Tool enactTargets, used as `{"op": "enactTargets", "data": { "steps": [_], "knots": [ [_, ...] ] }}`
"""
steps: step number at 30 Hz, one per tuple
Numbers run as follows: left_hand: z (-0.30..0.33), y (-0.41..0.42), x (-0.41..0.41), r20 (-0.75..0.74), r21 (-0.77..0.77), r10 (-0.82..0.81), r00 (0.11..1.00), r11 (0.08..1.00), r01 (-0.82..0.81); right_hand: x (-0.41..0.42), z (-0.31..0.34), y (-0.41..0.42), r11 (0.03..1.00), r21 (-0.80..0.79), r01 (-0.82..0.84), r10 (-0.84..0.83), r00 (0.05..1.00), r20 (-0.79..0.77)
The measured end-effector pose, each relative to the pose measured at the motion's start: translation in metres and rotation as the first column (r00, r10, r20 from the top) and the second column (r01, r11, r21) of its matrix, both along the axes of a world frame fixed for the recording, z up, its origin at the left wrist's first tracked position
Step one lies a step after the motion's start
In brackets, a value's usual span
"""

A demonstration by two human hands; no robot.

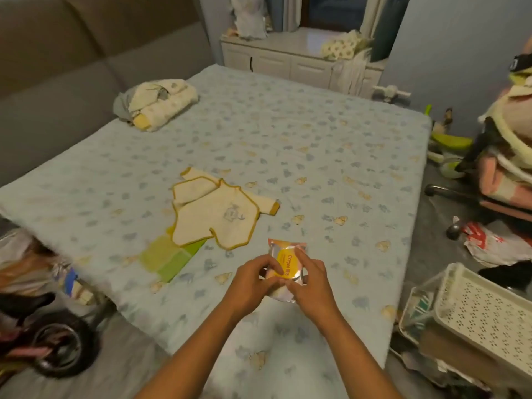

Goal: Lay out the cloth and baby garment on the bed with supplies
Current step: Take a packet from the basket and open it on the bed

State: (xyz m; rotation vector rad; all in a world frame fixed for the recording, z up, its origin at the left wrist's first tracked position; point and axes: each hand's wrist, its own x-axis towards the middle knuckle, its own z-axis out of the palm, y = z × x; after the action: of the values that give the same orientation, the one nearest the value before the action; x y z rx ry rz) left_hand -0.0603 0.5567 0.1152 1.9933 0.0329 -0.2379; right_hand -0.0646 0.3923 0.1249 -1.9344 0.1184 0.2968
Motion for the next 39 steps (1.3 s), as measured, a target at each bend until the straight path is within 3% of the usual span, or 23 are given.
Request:
{"op": "enactTargets", "data": {
  "steps": [5,14,23,32,39],
  "knots": [
    [-0.011,0.070,0.008,-0.036,0.012,-0.051,0.998,0.999,0.052,0.001,-0.011,0.072,0.997,0.030,0.067,-0.065,0.996,-0.059],
    [-0.057,0.120,0.065,-0.081,0.087,-0.105,0.991,0.990,0.112,0.047,-0.070,0.133,0.984,0.047,0.173,-0.166,0.977,-0.133],
    [-0.159,0.152,0.139,-0.131,0.134,-0.186,0.974,0.970,0.204,0.103,-0.179,0.176,0.966,-0.087,0.243,-0.256,0.948,-0.191],
    [-0.272,0.168,0.197,-0.141,0.107,-0.296,0.945,0.944,0.312,0.141,-0.280,0.204,0.899,-0.193,0.394,-0.421,0.898,-0.126],
    [-0.316,0.169,0.216,-0.213,0.143,-0.437,0.874,0.871,0.471,0.137,-0.332,0.214,0.852,-0.114,0.511,-0.522,0.845,-0.116]
  ]
}}
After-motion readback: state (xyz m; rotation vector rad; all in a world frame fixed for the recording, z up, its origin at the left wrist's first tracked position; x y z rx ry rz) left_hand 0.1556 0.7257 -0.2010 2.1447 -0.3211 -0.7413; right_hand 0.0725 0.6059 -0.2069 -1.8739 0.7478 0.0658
